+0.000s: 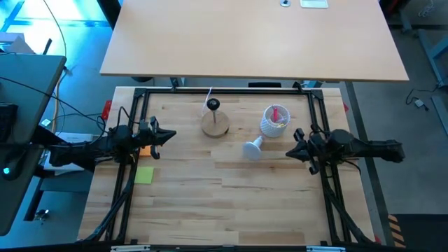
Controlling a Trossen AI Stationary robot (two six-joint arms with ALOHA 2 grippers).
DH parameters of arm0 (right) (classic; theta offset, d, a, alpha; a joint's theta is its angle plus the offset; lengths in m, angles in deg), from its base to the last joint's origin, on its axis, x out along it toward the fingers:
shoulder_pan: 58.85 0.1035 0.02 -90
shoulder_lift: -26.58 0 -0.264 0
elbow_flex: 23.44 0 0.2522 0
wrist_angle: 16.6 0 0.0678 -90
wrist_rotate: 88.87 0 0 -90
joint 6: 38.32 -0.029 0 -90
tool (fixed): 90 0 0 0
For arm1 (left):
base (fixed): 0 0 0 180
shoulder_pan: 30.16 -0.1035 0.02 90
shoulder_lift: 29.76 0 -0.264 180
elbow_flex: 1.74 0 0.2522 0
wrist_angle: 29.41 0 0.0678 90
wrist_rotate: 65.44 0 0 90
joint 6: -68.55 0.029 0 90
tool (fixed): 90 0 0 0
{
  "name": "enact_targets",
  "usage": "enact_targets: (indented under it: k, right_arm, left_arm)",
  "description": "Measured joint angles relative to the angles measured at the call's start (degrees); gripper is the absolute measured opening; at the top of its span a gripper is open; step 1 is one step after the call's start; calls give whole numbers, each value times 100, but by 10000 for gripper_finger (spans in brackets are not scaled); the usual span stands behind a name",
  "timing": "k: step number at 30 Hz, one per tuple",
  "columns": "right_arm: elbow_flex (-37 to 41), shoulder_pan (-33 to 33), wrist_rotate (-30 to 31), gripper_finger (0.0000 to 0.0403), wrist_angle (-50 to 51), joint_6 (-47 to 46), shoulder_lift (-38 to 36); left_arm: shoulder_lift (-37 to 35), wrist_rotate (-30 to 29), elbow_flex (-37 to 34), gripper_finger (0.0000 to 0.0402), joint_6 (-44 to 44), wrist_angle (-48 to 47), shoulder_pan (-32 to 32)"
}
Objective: Screw lightbulb
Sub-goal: Return to Home Position
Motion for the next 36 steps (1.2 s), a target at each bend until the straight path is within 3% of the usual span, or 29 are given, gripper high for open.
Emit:
enact_targets:
  k: [10,15,18,36]
  right_arm:
    - [0,-5,3,0,219,23,70]
    - [0,-5,393,0,217,2280,70]
    - [0,-5,409,0,219,3111,70]
    - [0,-5,398,0,253,3095,70]
  left_arm:
    - [37,-5,0,0,1,-28,0]
    - [42,-4,0,0,0,-21,0]
    - [40,-4,0,0,0,-28,0]
    - [40,-4,0,0,0,-30,0]
